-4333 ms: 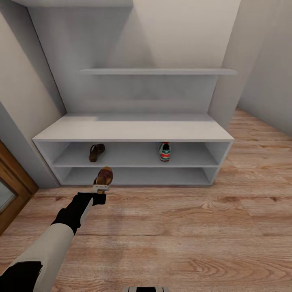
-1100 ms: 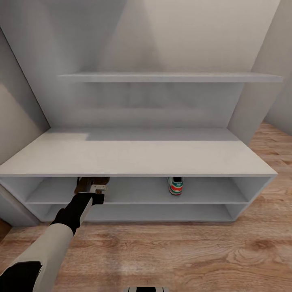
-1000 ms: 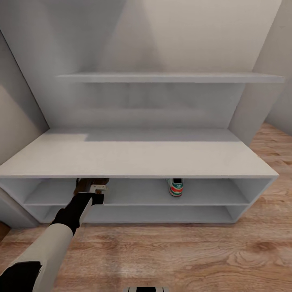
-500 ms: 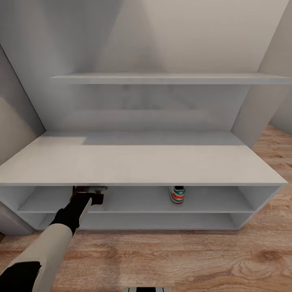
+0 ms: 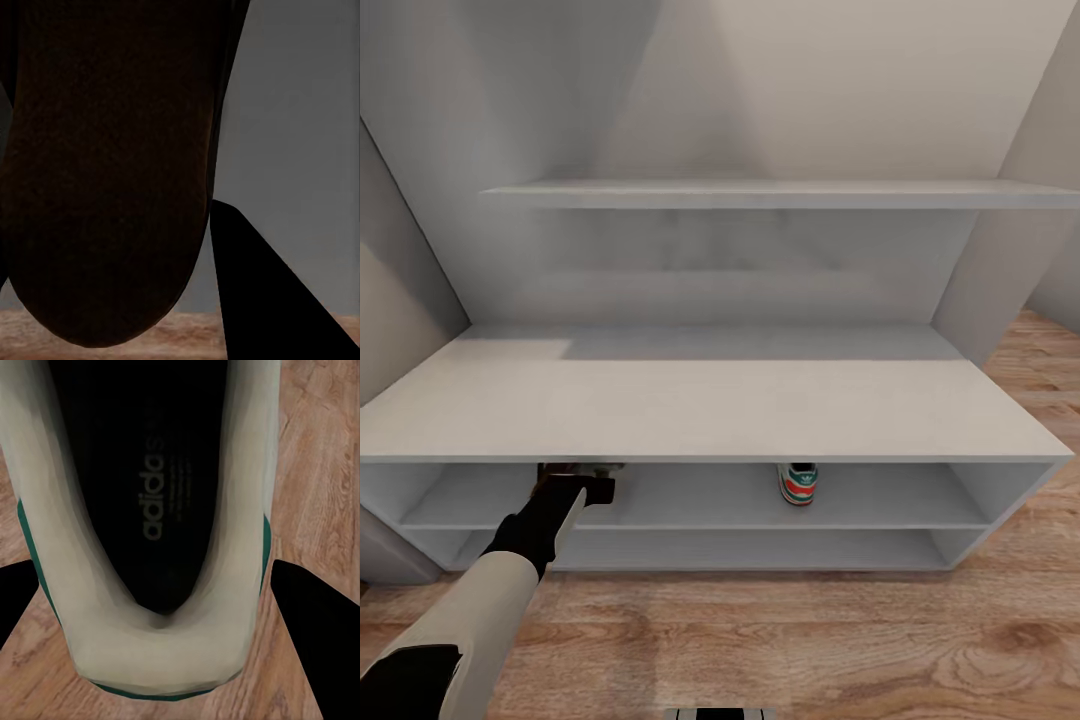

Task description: Pick up the two gym shoes and the two sandals from the corridor floor and place them onto the hallstand (shoe rack) in the corridor, making sure they are on the rack and not on the floor. Arrange them so the two gym shoes are next to each other and the two sandals are next to each other.

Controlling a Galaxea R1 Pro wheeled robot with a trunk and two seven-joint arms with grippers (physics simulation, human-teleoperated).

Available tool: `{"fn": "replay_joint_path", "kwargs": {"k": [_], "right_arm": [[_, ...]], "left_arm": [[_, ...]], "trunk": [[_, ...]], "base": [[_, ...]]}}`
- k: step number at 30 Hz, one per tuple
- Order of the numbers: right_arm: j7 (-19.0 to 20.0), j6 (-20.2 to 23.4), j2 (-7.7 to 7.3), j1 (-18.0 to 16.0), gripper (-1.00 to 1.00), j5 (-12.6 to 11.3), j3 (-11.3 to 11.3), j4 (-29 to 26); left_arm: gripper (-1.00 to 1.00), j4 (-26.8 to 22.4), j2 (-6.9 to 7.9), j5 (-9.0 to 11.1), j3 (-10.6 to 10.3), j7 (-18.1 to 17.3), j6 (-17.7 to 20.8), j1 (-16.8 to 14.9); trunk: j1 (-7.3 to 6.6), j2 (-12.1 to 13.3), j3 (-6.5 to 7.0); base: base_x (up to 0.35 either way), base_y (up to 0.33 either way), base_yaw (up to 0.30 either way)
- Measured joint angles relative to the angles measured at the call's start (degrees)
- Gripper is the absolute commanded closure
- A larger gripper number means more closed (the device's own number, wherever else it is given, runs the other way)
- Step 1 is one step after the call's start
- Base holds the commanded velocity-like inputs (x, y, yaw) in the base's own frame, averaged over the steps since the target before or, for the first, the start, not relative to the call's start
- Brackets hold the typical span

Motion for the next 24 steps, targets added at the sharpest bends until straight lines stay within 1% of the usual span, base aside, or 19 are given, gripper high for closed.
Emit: {"fn": "replay_joint_path", "kwargs": {"k": [5,6,11,24], "right_arm": [[0.0,0.0,0.0,0.0,1.0,0.0,0.0,0.0],[0.0,0.0,0.0,0.0,1.0,0.0,0.0,0.0],[0.0,0.0,0.07,0.0,1.0,0.0,0.01,0.06],[0.0,0.0,0.09,0.0,1.0,0.0,0.03,0.09]], "left_arm": [[1.0,0.0,0.44,-0.1,0.02,0.0,0.05,-0.06],[-1.0,0.0,0.65,-0.1,0.02,0.04,0.06,-0.1],[-1.0,0.02,1.5,0.02,0.07,-0.08,0.08,-0.1],[-1.0,0.0,1.58,0.14,0.1,-0.08,0.01,-0.06]], "trunk": [[0.0,0.0,0.0],[0.0,0.0,0.0],[0.0,0.0,0.0],[0.0,0.0,0.0]], "base": [[0.003,0.0,0.0],[0.0,0.0,0.0],[0.0,0.0,0.0],[0.0,0.0,0.0]]}}
